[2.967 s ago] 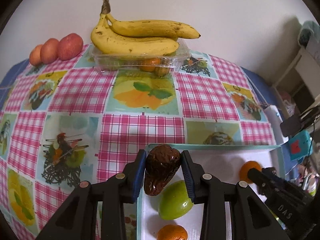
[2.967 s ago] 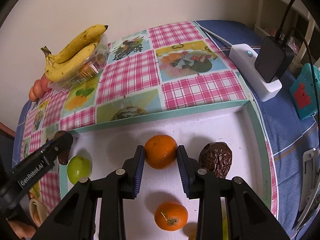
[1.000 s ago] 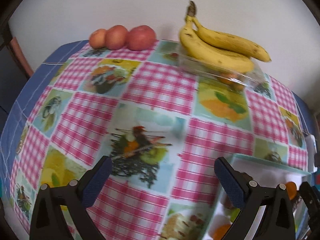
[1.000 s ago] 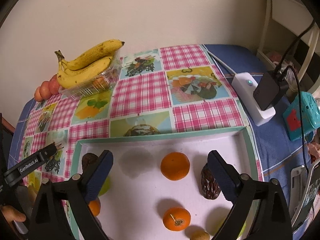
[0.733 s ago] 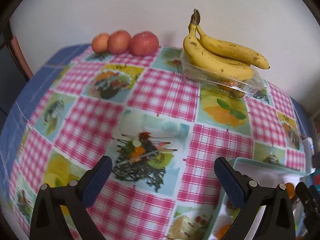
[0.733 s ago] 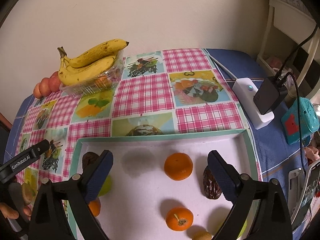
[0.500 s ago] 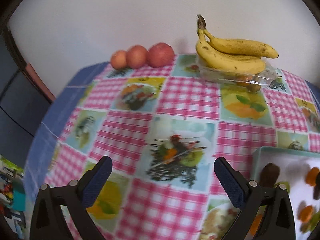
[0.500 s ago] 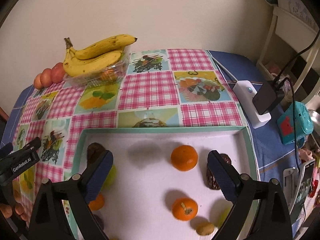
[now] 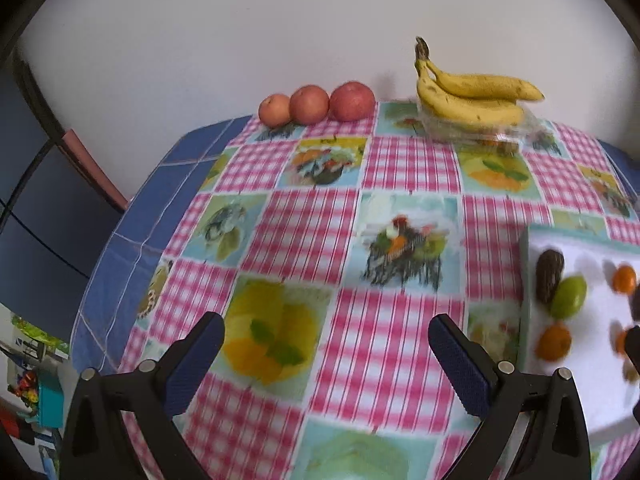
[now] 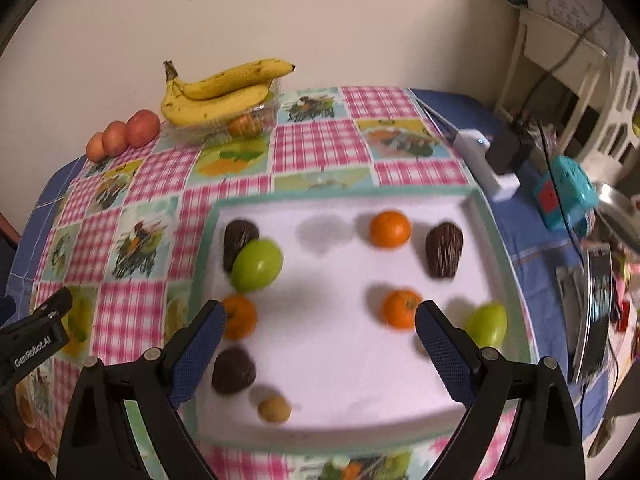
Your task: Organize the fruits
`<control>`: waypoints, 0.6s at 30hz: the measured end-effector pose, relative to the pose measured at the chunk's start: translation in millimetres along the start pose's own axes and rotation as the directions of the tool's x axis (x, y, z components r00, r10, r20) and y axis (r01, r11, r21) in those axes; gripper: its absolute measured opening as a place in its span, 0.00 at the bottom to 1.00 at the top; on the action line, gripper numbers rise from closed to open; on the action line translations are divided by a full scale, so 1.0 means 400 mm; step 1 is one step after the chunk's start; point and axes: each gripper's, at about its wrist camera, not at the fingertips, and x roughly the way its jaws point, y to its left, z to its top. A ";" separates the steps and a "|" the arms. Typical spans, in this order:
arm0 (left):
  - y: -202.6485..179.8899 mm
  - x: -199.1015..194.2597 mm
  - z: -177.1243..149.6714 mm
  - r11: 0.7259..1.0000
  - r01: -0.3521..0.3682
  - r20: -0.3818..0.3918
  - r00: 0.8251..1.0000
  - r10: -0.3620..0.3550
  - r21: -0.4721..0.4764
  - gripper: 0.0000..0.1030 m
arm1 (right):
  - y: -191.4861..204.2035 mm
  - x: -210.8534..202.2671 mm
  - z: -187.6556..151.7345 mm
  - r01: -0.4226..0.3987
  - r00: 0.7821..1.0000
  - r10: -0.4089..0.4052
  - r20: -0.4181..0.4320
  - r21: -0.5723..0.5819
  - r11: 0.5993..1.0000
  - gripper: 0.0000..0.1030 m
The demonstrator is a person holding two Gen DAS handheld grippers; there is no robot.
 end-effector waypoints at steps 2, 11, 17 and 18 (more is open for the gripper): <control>0.020 -0.013 -0.030 1.000 0.010 -0.018 1.000 -0.010 0.010 1.00 | 0.006 -0.017 -0.029 -0.001 1.000 0.001 -0.001 0.003 1.000 0.93; 0.085 -0.057 -0.141 0.997 0.044 -0.067 0.997 -0.039 0.063 1.00 | -0.002 -0.088 -0.140 0.034 0.999 -0.034 0.002 -0.005 0.999 0.93; 0.107 -0.085 -0.181 0.991 0.129 -0.073 0.989 -0.125 0.046 1.00 | -0.002 -0.107 -0.188 0.050 0.999 -0.050 -0.001 -0.037 0.998 0.93; 0.107 -0.086 -0.181 0.990 0.131 -0.072 0.989 -0.128 0.045 1.00 | -0.001 -0.108 -0.191 0.047 0.999 -0.047 -0.001 -0.040 0.998 0.93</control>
